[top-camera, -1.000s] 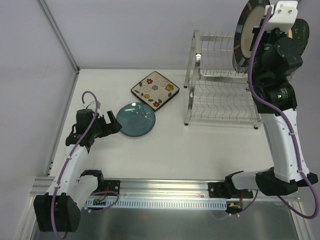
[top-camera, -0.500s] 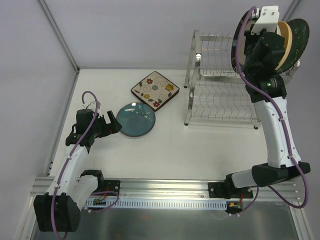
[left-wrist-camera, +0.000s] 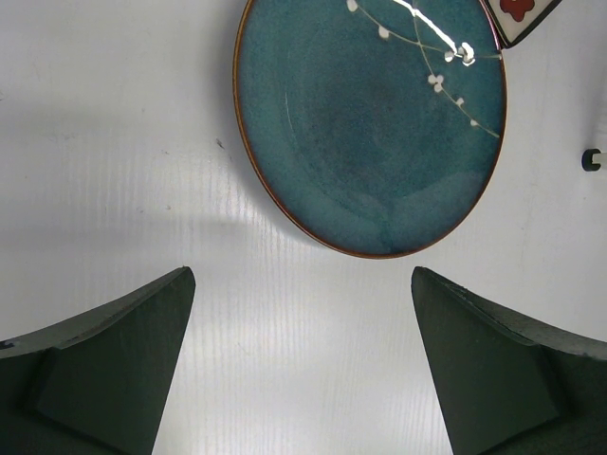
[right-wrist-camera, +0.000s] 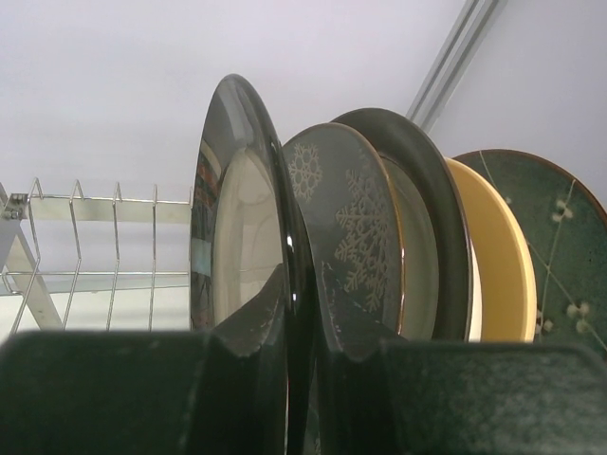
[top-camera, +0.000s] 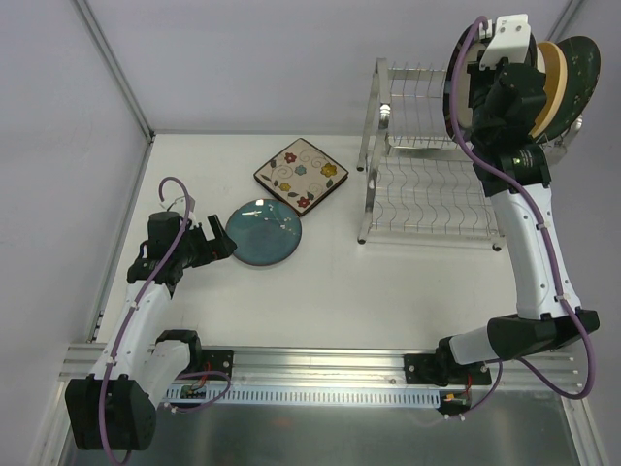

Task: Load the plates into the dish rack
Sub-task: Insert the plate into the dish rack

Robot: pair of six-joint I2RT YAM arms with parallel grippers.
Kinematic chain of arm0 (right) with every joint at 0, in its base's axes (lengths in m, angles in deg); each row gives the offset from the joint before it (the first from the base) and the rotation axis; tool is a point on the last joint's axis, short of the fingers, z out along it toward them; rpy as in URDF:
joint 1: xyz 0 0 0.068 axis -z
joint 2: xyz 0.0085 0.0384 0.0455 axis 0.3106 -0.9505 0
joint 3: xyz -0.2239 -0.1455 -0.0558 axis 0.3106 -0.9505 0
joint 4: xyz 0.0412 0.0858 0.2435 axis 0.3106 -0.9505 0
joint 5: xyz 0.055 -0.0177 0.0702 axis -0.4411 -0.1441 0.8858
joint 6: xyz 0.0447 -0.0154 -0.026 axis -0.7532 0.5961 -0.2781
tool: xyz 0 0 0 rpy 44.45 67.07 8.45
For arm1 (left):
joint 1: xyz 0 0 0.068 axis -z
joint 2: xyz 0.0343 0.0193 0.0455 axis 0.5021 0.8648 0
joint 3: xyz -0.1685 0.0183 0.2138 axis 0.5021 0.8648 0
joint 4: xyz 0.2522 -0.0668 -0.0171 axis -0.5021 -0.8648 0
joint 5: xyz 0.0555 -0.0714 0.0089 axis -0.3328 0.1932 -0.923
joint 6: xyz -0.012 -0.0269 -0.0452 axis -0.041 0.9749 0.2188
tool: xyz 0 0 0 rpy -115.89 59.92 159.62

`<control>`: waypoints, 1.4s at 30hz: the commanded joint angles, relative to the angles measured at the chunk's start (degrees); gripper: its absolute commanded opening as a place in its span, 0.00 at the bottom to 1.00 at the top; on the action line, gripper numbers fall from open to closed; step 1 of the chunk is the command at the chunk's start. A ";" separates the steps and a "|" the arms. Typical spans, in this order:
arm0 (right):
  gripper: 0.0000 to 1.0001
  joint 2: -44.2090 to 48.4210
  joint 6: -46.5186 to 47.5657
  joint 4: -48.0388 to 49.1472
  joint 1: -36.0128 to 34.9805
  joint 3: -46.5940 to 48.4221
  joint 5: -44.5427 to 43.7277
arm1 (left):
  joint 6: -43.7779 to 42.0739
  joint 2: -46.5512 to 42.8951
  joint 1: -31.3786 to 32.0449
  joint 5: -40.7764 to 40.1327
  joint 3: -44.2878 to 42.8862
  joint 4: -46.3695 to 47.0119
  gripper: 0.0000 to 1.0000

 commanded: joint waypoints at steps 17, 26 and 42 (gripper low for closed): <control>0.01 2.02 4.98 11.05 -0.54 2.86 -1.37 | -0.48 -0.67 0.25 -0.42 -1.64 0.11 0.99; 0.01 1.31 6.83 13.95 -2.04 -0.66 -9.82 | -0.13 -0.41 0.08 -0.33 -1.64 0.11 0.99; 0.01 -2.11 4.89 5.51 -1.95 -0.31 -4.81 | 0.22 -0.23 0.16 0.28 -1.55 0.11 0.99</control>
